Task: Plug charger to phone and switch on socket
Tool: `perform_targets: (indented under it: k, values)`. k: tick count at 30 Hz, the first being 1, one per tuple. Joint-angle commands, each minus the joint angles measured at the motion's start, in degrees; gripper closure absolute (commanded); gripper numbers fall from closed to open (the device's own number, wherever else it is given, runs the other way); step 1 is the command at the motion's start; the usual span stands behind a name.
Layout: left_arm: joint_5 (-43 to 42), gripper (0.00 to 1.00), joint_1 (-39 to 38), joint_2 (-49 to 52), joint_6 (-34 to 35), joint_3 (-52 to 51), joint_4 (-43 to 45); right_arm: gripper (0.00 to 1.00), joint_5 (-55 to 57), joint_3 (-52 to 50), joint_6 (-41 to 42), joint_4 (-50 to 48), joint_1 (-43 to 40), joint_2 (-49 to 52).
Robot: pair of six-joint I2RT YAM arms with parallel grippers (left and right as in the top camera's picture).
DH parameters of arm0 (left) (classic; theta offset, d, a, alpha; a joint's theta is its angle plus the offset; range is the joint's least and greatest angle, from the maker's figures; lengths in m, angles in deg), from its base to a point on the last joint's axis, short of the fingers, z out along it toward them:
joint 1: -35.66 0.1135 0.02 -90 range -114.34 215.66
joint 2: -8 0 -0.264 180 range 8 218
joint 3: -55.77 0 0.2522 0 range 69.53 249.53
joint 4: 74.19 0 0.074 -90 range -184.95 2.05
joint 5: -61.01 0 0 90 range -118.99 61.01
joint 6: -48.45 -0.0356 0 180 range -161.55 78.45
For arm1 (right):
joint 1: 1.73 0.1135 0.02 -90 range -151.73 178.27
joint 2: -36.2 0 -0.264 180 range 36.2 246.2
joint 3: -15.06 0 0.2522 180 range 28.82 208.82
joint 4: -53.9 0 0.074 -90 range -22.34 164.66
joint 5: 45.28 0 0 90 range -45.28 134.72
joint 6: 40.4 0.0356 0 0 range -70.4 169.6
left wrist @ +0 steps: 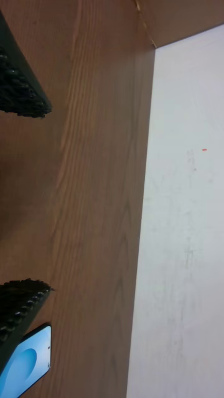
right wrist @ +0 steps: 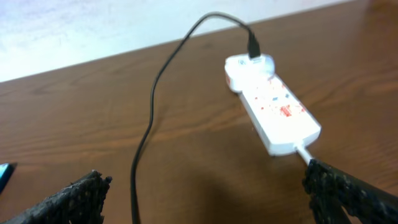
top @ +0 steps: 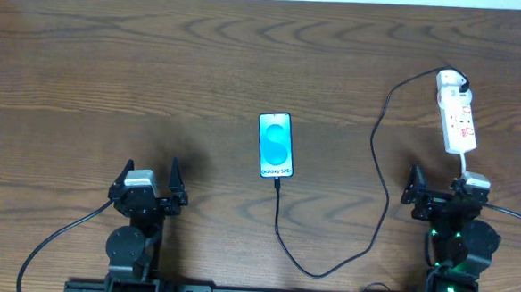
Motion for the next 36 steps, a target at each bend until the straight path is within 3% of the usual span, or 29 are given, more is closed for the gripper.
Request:
perform_targets:
  k: [1,8,17,36]
  values:
    - [0.72,0.17,0.28,-0.39,-0.74,-1.09,-2.34,0.01,11.93,-0.13,0.17,1.66,5.35,-3.54]
    - [0.72,0.17,0.28,-0.39,-0.76,-1.09,-2.34,0.01,17.31,-0.13,-5.01,16.92,12.28,-16.26]
    - [0.72,0.17,0.28,-0.39,-0.74,-1.09,-2.34,0.01,16.00,-0.15,-10.93,17.22,11.72,-28.15]
    - [0.72,0.17,0.28,-0.39,-0.76,-1.09,-2.34,0.01,15.93,-0.15,-12.17,17.31,11.89,-27.91]
